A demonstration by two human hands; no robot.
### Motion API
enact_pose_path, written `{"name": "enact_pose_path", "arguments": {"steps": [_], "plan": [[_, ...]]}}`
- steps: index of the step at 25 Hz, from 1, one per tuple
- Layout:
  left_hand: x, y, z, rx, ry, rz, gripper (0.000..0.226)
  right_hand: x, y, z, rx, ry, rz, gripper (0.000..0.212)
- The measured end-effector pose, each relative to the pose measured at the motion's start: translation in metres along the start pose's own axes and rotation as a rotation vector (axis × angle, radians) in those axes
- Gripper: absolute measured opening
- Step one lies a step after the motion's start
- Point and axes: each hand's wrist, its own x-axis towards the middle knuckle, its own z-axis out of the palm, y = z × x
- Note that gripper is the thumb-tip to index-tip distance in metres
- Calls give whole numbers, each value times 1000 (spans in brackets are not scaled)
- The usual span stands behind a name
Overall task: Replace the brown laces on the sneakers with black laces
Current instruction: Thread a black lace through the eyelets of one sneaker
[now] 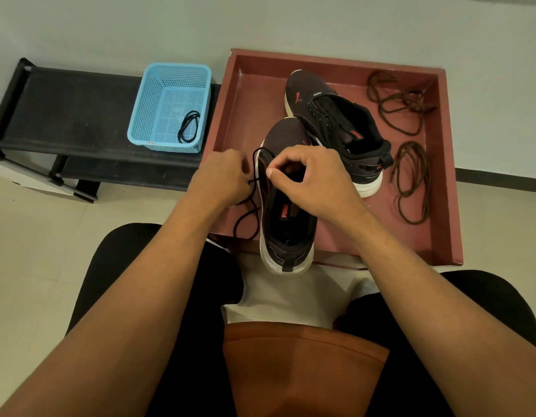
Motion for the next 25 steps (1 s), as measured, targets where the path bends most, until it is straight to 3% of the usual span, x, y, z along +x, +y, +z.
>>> {"name": "enact_pose_path", "arguments": {"steps": [2, 4, 9, 13, 16, 18, 22, 25], "plan": [[3, 3, 4, -48, 181, 58, 38, 1, 0, -2, 30, 41, 28, 6], [2, 11, 6, -174, 198, 128, 45, 2, 1, -5, 53, 84, 59, 7], [3, 16, 5, -141, 270, 63, 13, 3, 1, -8, 83, 108, 87, 7], [1, 13, -8, -760, 204, 105, 40, 5, -2, -6, 61, 87, 81, 6], [-11, 26, -22, -1222, 53, 216, 33, 8, -5, 0, -7, 2, 54, 26], [-16, 31, -26, -1379, -53, 315, 25, 8, -8, 4, -49, -41, 45, 34], [-20, 30, -35, -1580, -176, 364, 20, 7, -8, 1, 55, 143, 88, 40], [-22, 29, -39, -1647, -211, 359, 20, 9, -6, 1, 72, 80, 27, 32]]}}
